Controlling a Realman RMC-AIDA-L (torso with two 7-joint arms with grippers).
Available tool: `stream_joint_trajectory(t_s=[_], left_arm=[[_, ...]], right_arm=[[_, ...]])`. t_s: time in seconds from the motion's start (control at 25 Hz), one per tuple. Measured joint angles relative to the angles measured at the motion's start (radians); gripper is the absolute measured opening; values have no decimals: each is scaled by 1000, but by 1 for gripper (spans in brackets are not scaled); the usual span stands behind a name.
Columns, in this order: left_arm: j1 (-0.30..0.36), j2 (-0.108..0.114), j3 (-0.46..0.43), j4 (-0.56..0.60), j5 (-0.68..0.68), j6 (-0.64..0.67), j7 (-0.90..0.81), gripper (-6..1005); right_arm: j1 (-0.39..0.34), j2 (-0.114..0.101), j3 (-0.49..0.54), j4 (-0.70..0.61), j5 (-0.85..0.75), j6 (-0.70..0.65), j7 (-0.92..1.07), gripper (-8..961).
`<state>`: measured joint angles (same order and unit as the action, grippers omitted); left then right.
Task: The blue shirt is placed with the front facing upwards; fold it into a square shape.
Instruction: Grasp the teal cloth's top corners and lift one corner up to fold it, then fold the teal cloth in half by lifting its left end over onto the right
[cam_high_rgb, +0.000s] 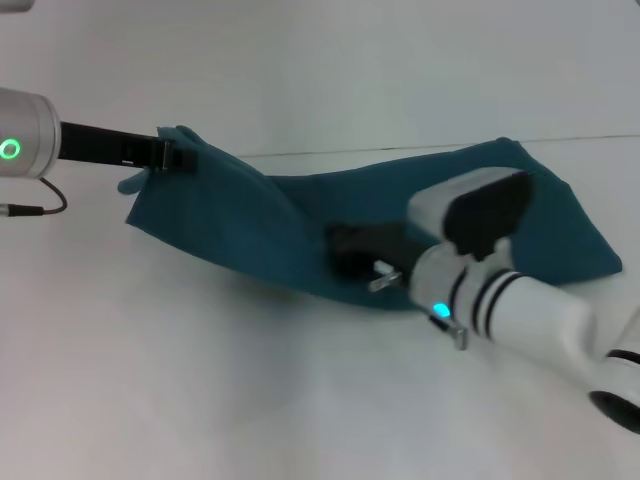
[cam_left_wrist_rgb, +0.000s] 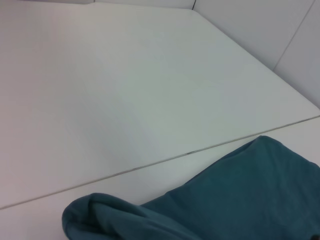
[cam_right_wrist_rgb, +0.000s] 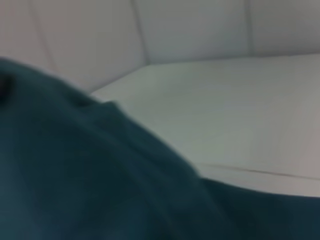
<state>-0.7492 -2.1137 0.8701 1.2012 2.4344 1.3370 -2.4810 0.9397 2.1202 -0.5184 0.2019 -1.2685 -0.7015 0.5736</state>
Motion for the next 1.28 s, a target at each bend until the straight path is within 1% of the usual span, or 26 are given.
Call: stream_joint_trajectory(t_s=[0.16,0.28,0.36,0.48,0.56,0.64,0.72,0.76,0.8,0.96,1.12,1.28], left_arm=[[-1,-3,-3,37,0,10,-3,62],[0,-4,-4,51,-5,12,-3,62],[0,-1,-5,52,-9,13,-3,63],[2,2,-8,56,-10,19,-4,63],[2,5,-17,63,-11,29,-4,63],[0,5,-27,69,-13,35,-4,63],[1,6,-32,75,-18,37,-4,63],[2,6,-32,76,-21,38,-4,63],[2,6,-33,78,-26,38,-4,63],[1,6,-33,81,-34,43,-4,63],[-1,6,-32,85,-37,50,-1,63],[-2,6,-32,95,-56,53,1,63]], right_arm=[[54,1,20,59,-59,21,8,7],[62,0,88,84,-128,19,5,9],[27,-6,149,89,-157,-23,0,10],[-68,-16,231,57,-162,-114,3,12],[-115,-17,276,24,-162,-141,8,14],[-125,-17,302,7,-162,-127,10,15],[-105,-16,305,4,-165,-93,9,16],[-65,-11,303,9,-182,-41,5,17],[-65,-11,303,9,-182,-41,5,18],[24,-6,308,50,-237,74,1,20],[90,0,312,105,-279,99,5,23],[125,1,355,147,-340,127,5,25]])
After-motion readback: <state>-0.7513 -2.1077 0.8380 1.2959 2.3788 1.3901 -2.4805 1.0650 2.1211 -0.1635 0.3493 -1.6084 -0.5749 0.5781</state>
